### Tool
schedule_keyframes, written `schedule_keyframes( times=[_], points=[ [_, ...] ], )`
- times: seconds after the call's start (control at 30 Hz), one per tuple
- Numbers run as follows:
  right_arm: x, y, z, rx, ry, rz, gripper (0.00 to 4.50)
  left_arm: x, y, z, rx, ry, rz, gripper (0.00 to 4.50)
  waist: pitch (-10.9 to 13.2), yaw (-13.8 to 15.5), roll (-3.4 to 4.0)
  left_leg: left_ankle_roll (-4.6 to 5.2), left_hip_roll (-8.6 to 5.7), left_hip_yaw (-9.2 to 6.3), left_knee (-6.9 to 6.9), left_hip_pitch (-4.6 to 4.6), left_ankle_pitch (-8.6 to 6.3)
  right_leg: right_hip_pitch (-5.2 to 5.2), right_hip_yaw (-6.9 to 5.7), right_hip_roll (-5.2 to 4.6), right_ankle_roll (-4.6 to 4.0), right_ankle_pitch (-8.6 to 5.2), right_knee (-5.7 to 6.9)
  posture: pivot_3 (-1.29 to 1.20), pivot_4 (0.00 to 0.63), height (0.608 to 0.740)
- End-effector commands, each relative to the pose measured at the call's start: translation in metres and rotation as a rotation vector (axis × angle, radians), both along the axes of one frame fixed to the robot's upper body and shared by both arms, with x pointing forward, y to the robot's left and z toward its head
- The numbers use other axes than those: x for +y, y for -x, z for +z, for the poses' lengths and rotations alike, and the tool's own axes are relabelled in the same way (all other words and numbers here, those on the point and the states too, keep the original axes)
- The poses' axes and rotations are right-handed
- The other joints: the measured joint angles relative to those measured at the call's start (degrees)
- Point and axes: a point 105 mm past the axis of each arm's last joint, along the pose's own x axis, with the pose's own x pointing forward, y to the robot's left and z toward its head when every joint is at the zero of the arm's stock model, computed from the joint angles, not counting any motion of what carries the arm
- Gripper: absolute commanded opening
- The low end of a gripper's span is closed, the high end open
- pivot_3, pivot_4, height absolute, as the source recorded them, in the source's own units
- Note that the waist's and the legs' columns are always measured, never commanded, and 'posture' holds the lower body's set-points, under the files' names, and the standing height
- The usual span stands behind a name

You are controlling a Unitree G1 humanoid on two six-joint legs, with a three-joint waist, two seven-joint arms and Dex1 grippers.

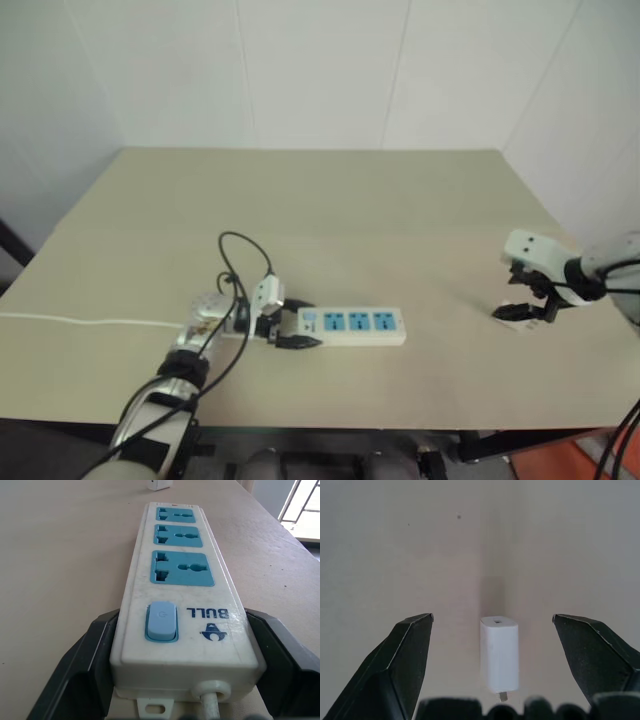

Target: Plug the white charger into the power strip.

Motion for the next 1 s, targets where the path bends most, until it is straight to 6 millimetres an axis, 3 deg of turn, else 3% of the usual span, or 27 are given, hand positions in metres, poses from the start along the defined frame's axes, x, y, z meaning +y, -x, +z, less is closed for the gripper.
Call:
schedule_keyframes(
  times=[0.03, 0.4, 1.0],
  points=[
    [-0.003, -0.006, 0.004, 0.013, 0.061, 0.033, 4.50, -0.008, 0.005, -0.012, 0.029, -0.043, -0.030, 3.31, 0.0, 0.0, 0.01, 0.00, 0.00, 0.00, 0.00, 0.01, 0.00, 0.01, 0.00, 0.00, 0.00, 0.00, 0.00, 0.00, 0.150, 0.740],
    [-0.013, -0.022, -0.018, 0.097, 0.126, 0.023, 4.50, -0.003, 0.009, -0.015, 0.032, -0.045, -0.019, 3.31, 0.0, 0.2, 0.06, 0.00, -0.03, 0.00, 0.01, 0.00, 0.00, 0.00, 0.01, -0.01, -0.27, 0.17, 0.03, 0.00, 0.150, 0.740],
    [-0.012, -0.024, -0.035, 0.173, 0.143, 0.046, 4.50, 0.001, 0.013, -0.016, 0.036, -0.052, -0.008, 3.31, -0.1, -0.2, 0.09, 0.00, -0.03, -0.01, 0.01, 0.04, 0.00, 0.03, 0.01, 0.00, -0.32, 0.20, 0.05, 0.00, 0.150, 0.740]
  ],
)
